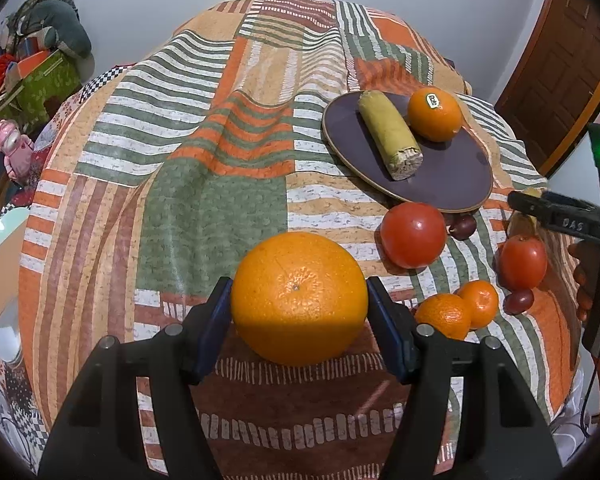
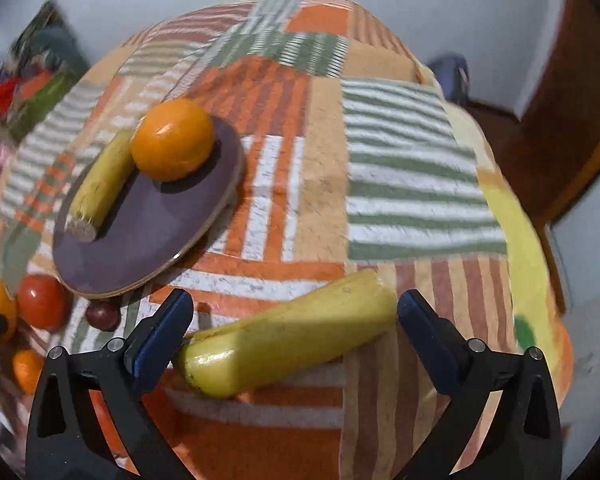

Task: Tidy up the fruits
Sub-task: 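Grasp the second corn cob with right gripper while left gripper grasps the orange, then carry corn with right tool and orange with left tool onto the plate, then open both grippers and withdraw them from the plate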

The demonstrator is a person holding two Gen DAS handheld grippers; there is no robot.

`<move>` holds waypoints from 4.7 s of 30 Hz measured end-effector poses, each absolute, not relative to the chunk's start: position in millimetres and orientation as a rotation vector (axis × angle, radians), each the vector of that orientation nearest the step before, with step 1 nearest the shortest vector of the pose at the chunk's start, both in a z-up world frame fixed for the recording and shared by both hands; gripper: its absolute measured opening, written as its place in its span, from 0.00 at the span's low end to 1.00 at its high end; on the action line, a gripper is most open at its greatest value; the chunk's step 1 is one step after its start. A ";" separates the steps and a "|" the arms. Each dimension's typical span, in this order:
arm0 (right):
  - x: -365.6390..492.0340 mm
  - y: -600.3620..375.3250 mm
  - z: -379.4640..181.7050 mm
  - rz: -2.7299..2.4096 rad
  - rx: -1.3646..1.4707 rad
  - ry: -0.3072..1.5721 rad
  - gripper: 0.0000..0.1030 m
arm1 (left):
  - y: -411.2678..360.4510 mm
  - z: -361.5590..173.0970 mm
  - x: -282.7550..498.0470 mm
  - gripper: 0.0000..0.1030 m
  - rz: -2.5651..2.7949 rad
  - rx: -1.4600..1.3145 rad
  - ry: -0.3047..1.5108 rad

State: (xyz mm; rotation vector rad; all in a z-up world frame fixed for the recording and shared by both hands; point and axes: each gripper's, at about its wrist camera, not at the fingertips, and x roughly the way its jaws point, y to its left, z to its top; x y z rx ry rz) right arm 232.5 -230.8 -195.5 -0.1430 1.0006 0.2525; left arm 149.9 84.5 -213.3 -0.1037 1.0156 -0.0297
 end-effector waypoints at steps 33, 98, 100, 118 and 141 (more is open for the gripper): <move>235.3 -237.7 -200.0 0.390 0.012 1.066 0.37 | 87.6 -194.4 150.3 0.63 -0.026 -0.117 0.969; 265.6 -128.7 -171.5 0.657 -0.185 0.869 0.34 | 45.8 -203.7 304.6 0.67 -0.097 -0.073 0.963; 266.9 -131.6 -168.4 0.653 -0.166 0.867 0.34 | 46.0 -199.7 303.4 0.67 -0.102 -0.077 0.957; 212.3 -175.1 -121.5 0.593 -0.121 0.778 0.47 | 37.4 -135.0 224.8 0.74 -0.123 -0.023 0.836; 146.4 -208.3 -178.7 0.542 -0.066 0.920 0.56 | 38.1 -177.6 133.1 0.78 -0.094 -0.035 0.975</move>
